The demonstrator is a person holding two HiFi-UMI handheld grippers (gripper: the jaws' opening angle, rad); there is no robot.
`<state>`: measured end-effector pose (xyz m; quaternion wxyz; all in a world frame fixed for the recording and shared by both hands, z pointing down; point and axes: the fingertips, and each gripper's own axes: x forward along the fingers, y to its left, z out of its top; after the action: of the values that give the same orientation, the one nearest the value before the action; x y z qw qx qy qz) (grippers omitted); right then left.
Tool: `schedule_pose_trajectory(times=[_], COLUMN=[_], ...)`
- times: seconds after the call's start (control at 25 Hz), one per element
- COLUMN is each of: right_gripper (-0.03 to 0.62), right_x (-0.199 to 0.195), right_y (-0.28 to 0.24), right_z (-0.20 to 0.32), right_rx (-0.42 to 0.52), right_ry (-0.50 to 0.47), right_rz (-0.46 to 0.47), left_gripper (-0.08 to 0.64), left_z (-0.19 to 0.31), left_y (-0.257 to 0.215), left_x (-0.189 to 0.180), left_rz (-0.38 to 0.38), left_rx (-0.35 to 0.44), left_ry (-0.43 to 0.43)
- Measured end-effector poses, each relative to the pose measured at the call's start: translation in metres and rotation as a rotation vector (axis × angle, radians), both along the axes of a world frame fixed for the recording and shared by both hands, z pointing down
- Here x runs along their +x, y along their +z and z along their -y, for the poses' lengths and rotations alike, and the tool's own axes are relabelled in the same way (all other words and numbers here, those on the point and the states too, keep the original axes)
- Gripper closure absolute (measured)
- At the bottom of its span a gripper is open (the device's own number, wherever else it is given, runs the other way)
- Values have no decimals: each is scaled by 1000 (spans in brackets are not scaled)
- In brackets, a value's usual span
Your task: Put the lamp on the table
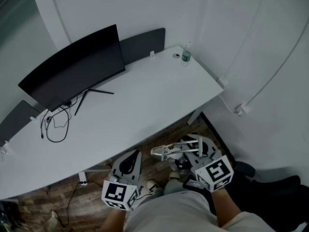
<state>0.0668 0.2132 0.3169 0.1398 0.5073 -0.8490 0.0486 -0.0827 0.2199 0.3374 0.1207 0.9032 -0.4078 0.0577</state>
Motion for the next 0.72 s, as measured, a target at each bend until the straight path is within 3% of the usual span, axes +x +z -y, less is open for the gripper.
schedule_pose_trajectory(times=[0.32,0.72], right_gripper=[537,537], right_x=[-7,-5], right_y=[-1,4], right_z=[11,55], right_rx=[10,7], right_ry=[-3,-17], right_rz=[0,2], left_gripper=[558,558], left_z=[6,49], left_y=[1,3], left_x=[-8,-13], left_rz=[1,2], left_rx=[6,6], left_ry=[8,-29])
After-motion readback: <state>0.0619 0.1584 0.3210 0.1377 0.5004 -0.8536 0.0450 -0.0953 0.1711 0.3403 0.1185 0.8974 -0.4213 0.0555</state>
